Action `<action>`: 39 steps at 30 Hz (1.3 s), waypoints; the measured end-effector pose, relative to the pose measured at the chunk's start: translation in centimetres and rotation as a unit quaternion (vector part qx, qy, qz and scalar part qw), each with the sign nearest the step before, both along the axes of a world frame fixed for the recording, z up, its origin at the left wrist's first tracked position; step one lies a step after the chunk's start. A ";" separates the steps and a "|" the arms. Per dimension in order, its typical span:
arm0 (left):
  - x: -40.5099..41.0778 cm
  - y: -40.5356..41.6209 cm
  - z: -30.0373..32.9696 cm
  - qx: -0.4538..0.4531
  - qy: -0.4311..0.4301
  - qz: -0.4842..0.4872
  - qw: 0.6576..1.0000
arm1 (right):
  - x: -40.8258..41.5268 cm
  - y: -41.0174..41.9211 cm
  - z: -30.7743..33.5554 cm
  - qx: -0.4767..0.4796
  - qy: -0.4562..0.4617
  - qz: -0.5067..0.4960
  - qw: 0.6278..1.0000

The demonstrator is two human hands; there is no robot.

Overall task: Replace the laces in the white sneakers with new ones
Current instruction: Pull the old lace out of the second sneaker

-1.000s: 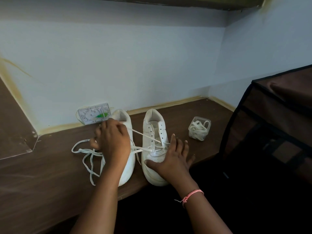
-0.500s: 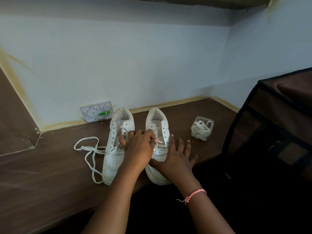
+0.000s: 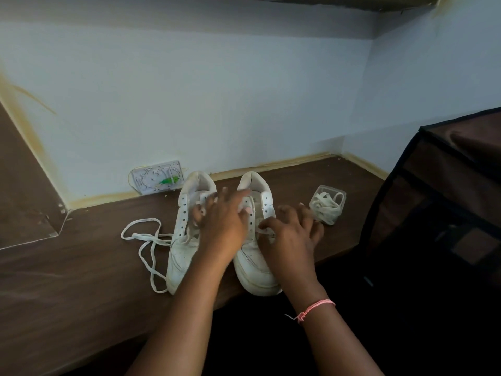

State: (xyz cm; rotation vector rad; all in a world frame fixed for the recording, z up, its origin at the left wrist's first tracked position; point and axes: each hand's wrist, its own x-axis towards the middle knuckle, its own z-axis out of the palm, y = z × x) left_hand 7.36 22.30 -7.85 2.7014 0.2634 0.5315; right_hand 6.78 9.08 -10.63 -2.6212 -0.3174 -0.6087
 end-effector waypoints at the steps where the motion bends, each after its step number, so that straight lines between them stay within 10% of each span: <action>1: 0.4 -0.7 -0.4 0.004 0.029 -0.027 0.999 | 0.0 0.2 -0.3 -0.023 -0.004 0.000 1.000; 6: 1.2 -1.1 -1.3 -0.013 0.006 -0.033 0.999 | 0.6 0.0 -0.6 0.008 -0.063 0.006 0.998; 11: 0.7 0.0 -0.9 -0.073 -0.024 -0.035 0.996 | 0.8 -2.0 0.8 0.330 0.028 -0.158 0.930; 19: 0.8 -0.5 -1.0 -0.080 -0.049 -0.022 0.995 | 0.2 -0.2 -0.5 0.036 -0.064 -0.021 0.997; 22: 0.7 -0.4 -1.2 -0.082 -0.054 -0.025 0.995 | 1.4 -1.3 -0.6 0.196 -0.008 -0.088 0.977; 26: 0.7 -0.6 -1.3 -0.075 -0.072 -0.019 0.994 | 1.4 -1.0 0.0 0.478 0.158 -0.076 0.861; 31: 0.6 -0.9 -1.3 -0.070 -0.077 -0.017 0.994 | 0.4 -0.9 0.3 0.104 -0.001 0.012 0.995; 39: 0.7 -0.9 -1.5 -0.065 -0.076 -0.011 0.995 | 1.1 -0.7 -0.8 -0.001 -0.043 -0.012 0.999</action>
